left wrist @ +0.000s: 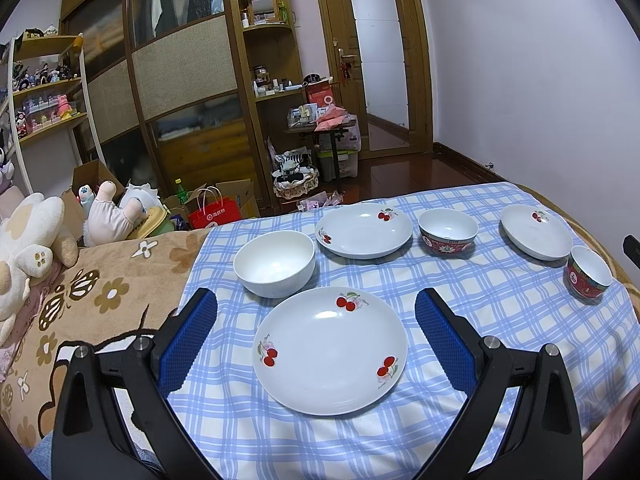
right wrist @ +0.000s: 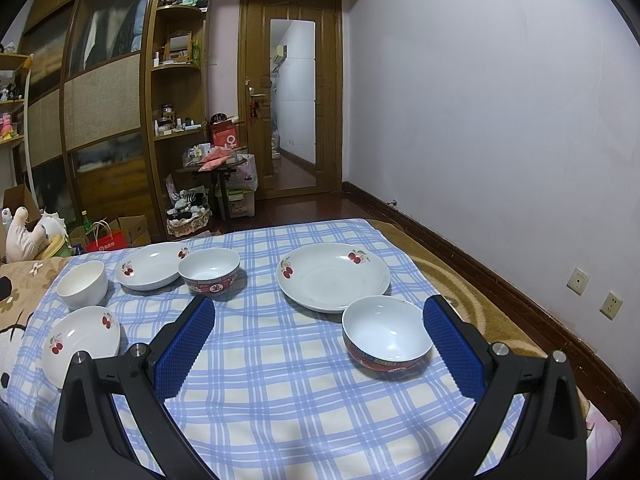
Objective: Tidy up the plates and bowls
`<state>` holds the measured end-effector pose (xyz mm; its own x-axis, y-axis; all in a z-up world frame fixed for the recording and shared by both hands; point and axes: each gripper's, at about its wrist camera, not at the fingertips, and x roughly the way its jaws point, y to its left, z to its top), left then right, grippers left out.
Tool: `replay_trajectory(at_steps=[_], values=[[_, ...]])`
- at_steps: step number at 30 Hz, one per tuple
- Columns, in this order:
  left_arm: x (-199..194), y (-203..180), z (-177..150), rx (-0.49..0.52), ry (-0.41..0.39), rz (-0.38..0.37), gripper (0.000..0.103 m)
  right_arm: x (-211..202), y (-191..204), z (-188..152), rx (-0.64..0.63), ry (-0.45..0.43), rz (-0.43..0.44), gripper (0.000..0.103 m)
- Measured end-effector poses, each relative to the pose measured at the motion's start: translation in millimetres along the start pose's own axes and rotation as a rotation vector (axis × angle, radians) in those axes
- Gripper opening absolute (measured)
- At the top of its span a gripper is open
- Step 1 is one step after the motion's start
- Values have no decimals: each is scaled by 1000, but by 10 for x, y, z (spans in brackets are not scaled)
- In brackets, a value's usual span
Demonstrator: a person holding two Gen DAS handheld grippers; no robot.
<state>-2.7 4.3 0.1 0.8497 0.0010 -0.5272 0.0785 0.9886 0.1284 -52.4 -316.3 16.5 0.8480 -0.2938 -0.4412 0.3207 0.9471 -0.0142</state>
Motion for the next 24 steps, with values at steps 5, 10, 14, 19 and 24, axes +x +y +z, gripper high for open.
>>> replay_trajectory(at_steps=[5,10,14,19,24], values=[[-1,1,-5,0,2,2,98,0,-2,0,0,0,4,103],[1,-6,-4,0,2,1,98,-3,8,-3,-4,-1,6,103],[2,-5,-4,0,2,1,98,-1,3,-3,1,0,6,103],[2,-5,-3,1,2,1,98,-7,9,0,3,1,6,103],[3,7,-6,0,5,3,98,-3,5,2,0,1,7,103]])
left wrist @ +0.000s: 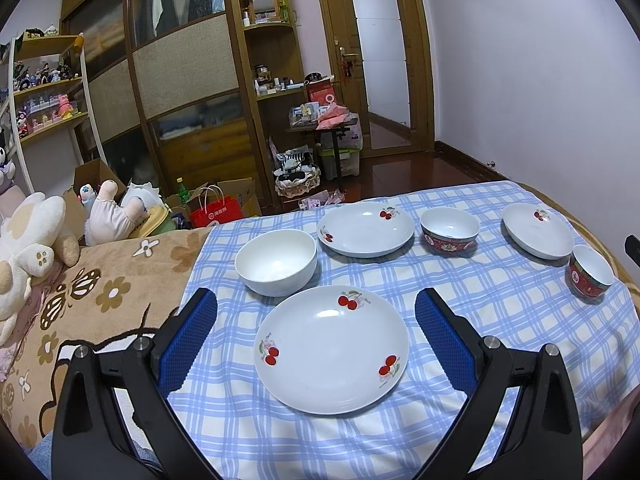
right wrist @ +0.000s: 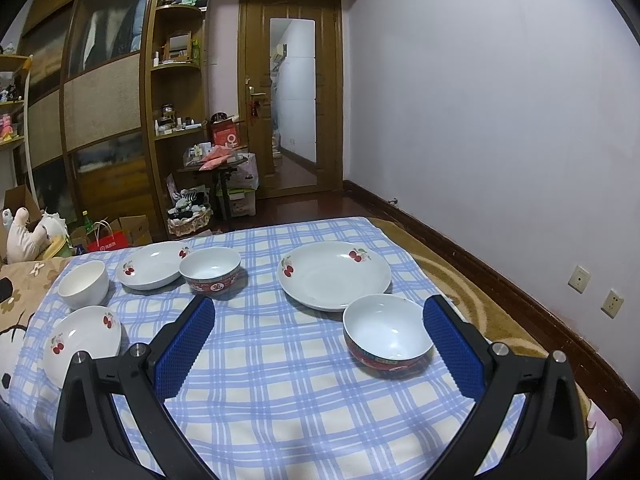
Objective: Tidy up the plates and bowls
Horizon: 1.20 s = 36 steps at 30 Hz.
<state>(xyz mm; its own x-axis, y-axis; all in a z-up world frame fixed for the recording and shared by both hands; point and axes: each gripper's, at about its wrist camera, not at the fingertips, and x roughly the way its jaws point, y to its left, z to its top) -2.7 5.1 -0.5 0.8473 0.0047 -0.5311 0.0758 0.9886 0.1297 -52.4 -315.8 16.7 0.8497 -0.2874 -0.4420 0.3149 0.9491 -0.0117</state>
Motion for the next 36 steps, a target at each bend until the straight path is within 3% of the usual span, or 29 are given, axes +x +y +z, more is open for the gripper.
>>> replay_trajectory(at_steps=[18,25,36], values=[[-8,88,-21,-13,19,4,98,10,31,-15,-14,15,18,103],[30,61,69,12,26,8,98,135,102,-6,-46,74,50,103],[492,363,204,-100,220,-18,98,201,627,102,-224,70,95,103]])
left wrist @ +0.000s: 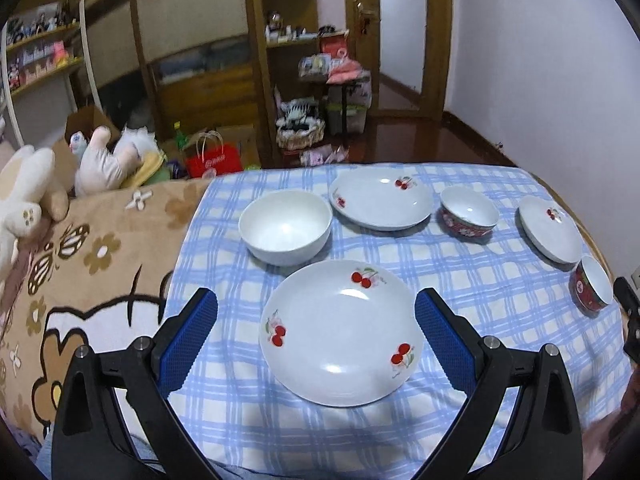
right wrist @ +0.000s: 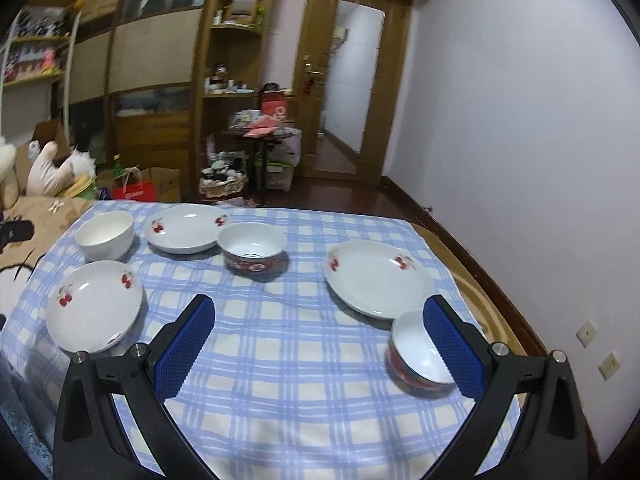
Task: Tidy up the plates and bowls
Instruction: 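Move the left tool to one rim of the large cherry plate while the right tool reaches its opposite rim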
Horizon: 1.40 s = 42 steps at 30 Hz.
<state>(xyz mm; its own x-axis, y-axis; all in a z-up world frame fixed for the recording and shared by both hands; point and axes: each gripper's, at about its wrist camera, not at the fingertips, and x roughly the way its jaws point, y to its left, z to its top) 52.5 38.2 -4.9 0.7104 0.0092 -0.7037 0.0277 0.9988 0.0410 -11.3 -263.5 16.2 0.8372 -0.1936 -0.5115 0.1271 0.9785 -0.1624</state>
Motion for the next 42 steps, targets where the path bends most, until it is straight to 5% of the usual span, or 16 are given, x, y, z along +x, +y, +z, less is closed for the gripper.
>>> replay_trajectory(at_steps=[18,31,35,42], values=[[772,506,460,-39,170,133,98,655,898,567,61,87,236,103],[1455,671,234,-81,414,56,98,1277,1387,380,59,260,341,103],[1578,660,101,-89,487,48,98,1441,1523,226,46,324,369,96],[1722,608,-35,-49,568,90,98,1613,1758,-69,0,412,385,96]])
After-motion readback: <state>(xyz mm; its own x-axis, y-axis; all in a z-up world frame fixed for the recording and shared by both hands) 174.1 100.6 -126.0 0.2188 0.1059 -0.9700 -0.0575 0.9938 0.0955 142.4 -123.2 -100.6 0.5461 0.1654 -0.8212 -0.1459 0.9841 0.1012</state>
